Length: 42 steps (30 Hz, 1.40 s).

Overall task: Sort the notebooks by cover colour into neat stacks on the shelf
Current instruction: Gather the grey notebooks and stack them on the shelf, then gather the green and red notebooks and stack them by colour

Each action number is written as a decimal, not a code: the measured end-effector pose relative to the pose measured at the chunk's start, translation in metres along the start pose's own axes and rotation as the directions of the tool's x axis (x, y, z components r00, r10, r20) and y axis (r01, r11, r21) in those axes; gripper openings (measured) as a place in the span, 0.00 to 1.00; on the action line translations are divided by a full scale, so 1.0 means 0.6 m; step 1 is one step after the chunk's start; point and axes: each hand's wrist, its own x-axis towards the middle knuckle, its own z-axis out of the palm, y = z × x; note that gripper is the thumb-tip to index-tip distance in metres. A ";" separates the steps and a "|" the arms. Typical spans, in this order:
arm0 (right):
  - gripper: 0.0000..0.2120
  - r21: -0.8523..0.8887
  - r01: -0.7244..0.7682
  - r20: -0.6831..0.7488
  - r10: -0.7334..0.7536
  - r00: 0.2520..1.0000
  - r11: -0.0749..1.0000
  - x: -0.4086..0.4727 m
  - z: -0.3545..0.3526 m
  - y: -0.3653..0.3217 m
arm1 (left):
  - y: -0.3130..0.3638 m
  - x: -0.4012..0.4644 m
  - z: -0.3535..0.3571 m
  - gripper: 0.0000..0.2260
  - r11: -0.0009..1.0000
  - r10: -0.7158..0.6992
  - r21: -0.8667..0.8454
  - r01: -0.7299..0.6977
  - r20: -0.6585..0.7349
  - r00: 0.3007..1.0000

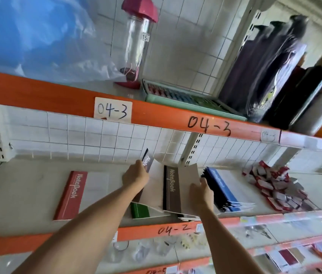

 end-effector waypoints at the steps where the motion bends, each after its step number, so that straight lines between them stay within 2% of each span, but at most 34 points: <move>1: 0.07 -0.013 0.000 0.009 0.000 1.000 1.000 0.017 -0.012 0.013 | 0.007 -0.002 0.008 0.09 1.000 -0.028 0.001 0.029 -0.012 1.000; 6: 0.09 -0.154 0.053 0.156 -0.028 0.987 0.987 0.083 -0.050 0.048 | 0.041 -0.028 0.035 0.10 0.988 -0.154 -0.006 0.154 -0.048 0.987; 10: 0.20 -0.246 0.154 0.263 -0.087 0.961 0.957 0.114 -0.050 0.062 | 0.063 -0.039 0.043 0.11 0.980 -0.199 -0.046 0.195 -0.118 0.973; 14: 0.26 -0.399 0.190 0.293 -0.072 0.953 0.897 0.138 -0.040 0.083 | 0.089 -0.062 0.055 0.12 0.975 -0.221 -0.064 0.212 -0.193 0.956; 18: 0.31 -0.383 0.188 0.345 -0.049 0.937 0.904 0.152 -0.043 0.099 | 0.112 -0.086 0.070 0.13 0.976 -0.219 -0.074 0.207 -0.226 0.949; 21: 0.29 -0.345 0.244 0.418 -0.085 0.904 0.906 0.164 -0.047 0.112 | 0.142 -0.100 0.086 0.13 0.979 -0.198 -0.089 0.184 -0.188 0.962; 23: 0.26 -0.300 0.238 0.437 -0.089 0.895 0.924 0.177 -0.053 0.111 | 0.165 -0.103 0.097 0.12 0.973 -0.183 -0.160 0.167 -0.095 0.978; 26: 0.22 -0.247 0.288 0.474 -0.143 0.869 0.925 0.187 -0.066 0.107 | 0.195 -0.100 0.113 0.22 0.954 -0.193 -0.221 0.202 0.060 0.979; 28: 0.19 -0.236 0.326 0.488 -0.178 0.854 0.915 0.188 -0.075 0.105 | 0.209 -0.094 0.132 0.29 0.954 -0.226 -0.178 0.241 0.103 0.969; 32: 0.15 -0.168 0.302 0.496 -0.184 0.848 0.938 0.192 -0.079 0.113 | 0.225 -0.091 0.176 0.27 0.983 -0.179 -0.020 0.181 0.070 0.981; 35: 0.12 -0.139 0.357 0.478 -0.253 0.841 0.924 0.191 -0.083 0.121 | 0.230 -0.101 0.200 0.24 0.945 -0.185 0.268 0.186 -0.031 0.982; 37: 0.14 -0.129 0.376 0.493 -0.270 0.827 0.918 0.193 -0.081 0.131 | 0.226 -0.107 0.220 0.25 0.920 -0.156 0.352 0.174 -0.079 0.985; 39: 0.21 -0.115 0.378 0.519 -0.268 0.812 0.919 0.191 -0.080 0.138 | 0.219 -0.109 0.233 0.27 0.914 -0.113 0.379 0.146 -0.109 0.988; 42: 0.23 -0.132 0.422 0.522 -0.299 0.799 0.897 0.189 -0.077 0.143 | 0.214 -0.109 0.228 0.24 0.907 -0.083 0.401 0.133 -0.139 0.987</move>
